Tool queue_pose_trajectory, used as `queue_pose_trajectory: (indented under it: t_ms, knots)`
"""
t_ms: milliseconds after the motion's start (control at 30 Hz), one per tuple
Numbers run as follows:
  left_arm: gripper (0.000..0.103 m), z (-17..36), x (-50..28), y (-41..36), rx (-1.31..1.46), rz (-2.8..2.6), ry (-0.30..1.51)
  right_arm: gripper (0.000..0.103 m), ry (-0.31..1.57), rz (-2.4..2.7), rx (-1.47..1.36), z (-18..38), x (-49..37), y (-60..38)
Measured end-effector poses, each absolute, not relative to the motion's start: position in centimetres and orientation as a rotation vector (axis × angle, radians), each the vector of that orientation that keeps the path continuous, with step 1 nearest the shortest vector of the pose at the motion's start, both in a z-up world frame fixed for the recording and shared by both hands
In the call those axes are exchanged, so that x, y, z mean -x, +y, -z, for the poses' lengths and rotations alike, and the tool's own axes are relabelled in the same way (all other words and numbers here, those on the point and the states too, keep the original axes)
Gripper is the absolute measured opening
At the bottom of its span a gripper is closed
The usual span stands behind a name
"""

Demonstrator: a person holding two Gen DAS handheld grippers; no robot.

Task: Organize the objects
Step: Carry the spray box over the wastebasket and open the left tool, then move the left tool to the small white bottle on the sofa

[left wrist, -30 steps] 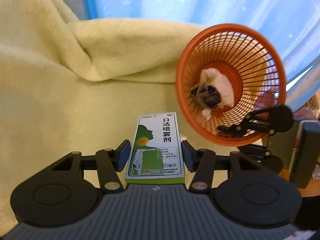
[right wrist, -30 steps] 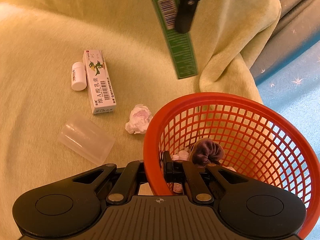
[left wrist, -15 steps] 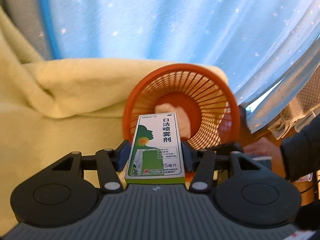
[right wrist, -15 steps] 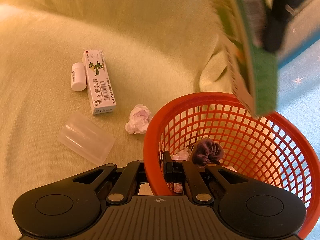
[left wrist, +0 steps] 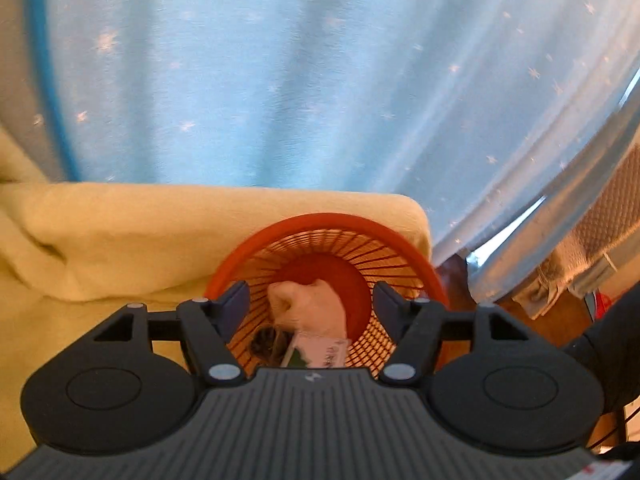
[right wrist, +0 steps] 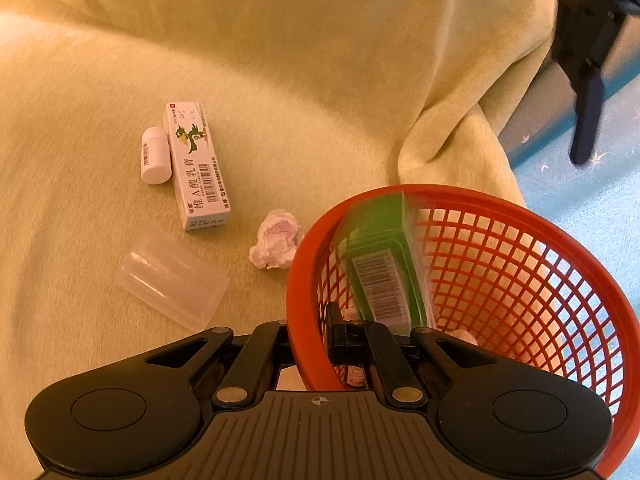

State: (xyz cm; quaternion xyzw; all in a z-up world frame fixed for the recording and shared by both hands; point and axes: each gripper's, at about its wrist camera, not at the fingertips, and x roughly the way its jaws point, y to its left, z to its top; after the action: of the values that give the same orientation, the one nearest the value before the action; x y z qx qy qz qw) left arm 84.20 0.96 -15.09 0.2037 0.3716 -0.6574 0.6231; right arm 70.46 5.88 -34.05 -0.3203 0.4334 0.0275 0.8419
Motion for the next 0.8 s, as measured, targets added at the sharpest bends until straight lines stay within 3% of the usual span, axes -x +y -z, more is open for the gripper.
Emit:
queue_pose_trajectory:
  t_ms: [500, 800]
  knots:
    - [0.063, 18.0, -90.7, 9.9, -0.495, 1.176, 0.896, 0.001, 0.916, -0.056, 0.67, 34.0, -70.5, 5.7]
    - [0.063, 21.7, -90.7, 14.5, -0.564, 1.093, 0.933, 0.001, 0.917, -0.059, 0.677, 34.1, -70.4, 5.7]
